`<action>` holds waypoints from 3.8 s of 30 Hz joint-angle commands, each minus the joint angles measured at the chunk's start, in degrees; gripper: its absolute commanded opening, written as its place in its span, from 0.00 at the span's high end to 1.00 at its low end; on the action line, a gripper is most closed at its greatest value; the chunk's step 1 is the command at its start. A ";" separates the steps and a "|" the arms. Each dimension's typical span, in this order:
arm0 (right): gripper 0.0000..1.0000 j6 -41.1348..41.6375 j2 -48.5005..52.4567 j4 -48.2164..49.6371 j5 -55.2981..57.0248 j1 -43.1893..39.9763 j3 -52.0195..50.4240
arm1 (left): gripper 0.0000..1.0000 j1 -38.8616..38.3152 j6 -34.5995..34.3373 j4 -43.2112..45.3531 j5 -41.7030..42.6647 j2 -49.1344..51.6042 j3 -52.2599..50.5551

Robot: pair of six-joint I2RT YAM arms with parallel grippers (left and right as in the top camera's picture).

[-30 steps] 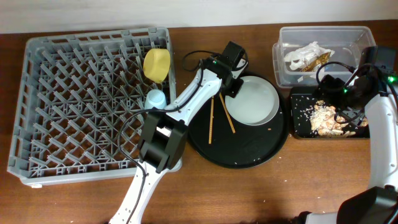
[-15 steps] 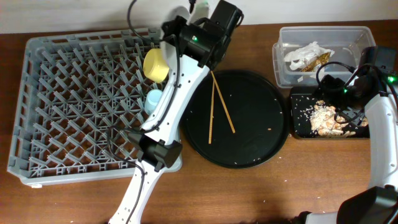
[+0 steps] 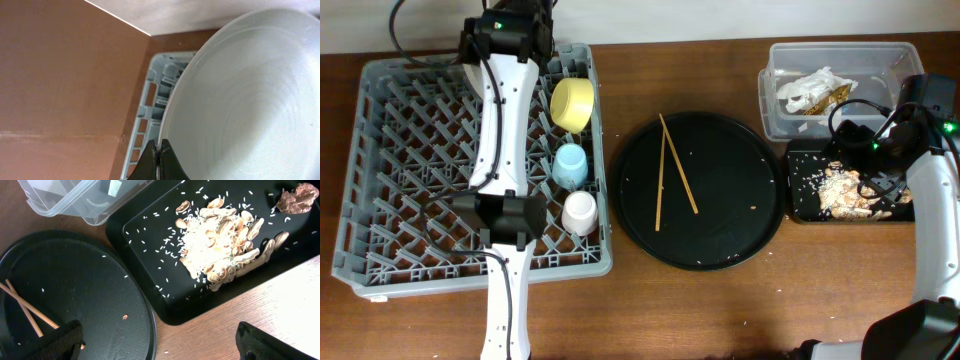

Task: Sort waste into correct bins and load items into the dishwasher rack
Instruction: 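Grasp the white plate with the left gripper and stand it in the rack, then grasp one chopstick with the left gripper and drop it in the rack, then grasp the second chopstick with the left gripper and place it in the rack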

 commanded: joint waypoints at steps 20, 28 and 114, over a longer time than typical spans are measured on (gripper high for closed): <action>0.01 -0.13 -0.17 0.04 -0.31 -0.09 0.55 | 0.33 -18.78 -0.96 -12.83 68.50 -0.50 -0.44; 0.02 -0.13 -0.17 0.02 -0.33 -0.09 0.55 | 0.29 -24.70 -18.16 7.89 67.73 1.07 -29.66; 0.02 -0.13 -0.17 0.00 -0.31 -0.09 0.55 | 0.99 -28.59 -22.58 33.57 56.78 -18.16 -67.82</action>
